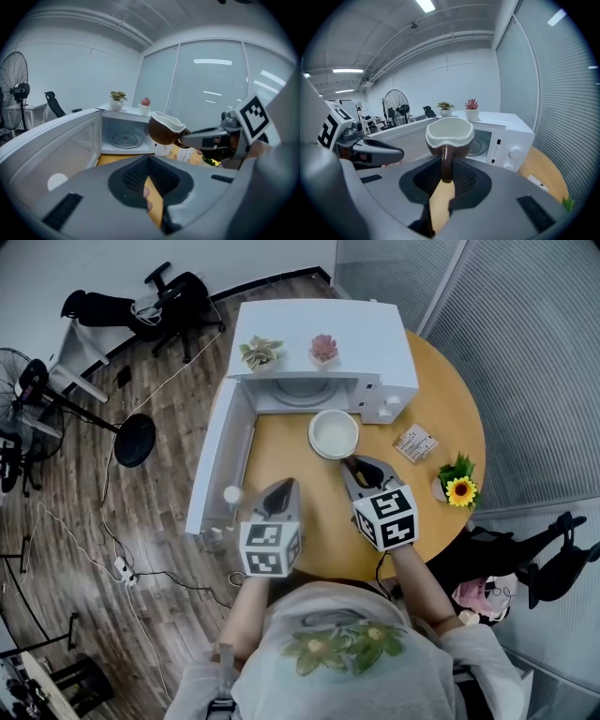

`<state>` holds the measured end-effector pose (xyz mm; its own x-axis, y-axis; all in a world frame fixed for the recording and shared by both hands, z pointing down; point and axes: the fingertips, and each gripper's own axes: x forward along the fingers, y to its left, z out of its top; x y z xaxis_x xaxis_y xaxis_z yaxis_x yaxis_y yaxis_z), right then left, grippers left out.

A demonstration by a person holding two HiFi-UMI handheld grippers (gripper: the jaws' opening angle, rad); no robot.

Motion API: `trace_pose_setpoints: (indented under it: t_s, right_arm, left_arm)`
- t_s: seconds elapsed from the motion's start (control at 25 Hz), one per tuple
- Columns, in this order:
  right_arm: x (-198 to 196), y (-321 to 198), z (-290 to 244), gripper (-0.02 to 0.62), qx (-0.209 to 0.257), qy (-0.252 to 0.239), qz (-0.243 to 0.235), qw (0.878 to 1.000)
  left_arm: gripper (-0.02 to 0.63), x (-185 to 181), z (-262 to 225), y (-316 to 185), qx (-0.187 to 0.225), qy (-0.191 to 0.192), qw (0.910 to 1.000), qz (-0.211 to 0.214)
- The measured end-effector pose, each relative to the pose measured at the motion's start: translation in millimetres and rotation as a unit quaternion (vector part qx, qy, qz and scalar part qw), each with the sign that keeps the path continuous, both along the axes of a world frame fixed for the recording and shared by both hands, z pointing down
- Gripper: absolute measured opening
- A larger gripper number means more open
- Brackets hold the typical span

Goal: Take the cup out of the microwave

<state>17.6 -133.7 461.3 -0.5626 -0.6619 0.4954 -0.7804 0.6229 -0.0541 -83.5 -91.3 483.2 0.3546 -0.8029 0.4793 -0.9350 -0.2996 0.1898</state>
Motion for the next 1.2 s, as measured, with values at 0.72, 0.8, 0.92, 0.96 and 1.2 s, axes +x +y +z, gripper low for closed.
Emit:
trace_pose_setpoints:
  t_s: [0.72,0.8,0.92,0.96,1.2]
  right_arm:
    - [18.7,49.9,-3.3,0.061,0.002,0.003,-0.012,1.0]
    - [18.3,53.0,-1.3,0.06,-0.001,0.004,-0.014,1.0]
    - [19.0,55.0,0.4,0.061,-0.003,0.005,-0.015,1.0]
    - [19.2,55.1,0.6,0.06,-0.003,0.005,-0.015,1.0]
    - [19.9,55.3,4.3,0.061,-0.003,0.014,-0.018,1.0]
  left_arm:
    - [0.002,13.4,-10.8,17.1,0.011,-0.003,0.9998,0.014]
    - [0.002,13.6,-10.5,17.6,0.01,-0.003,0.9998,0.014]
    - [0.002,13.8,-9.9,17.7,0.009,-0.005,0.9999,0.014]
    - [0.002,13.7,-9.8,17.7,0.009,-0.005,0.9999,0.014]
    - [0.002,14.1,-8.2,18.4,0.008,-0.006,0.9999,0.012]
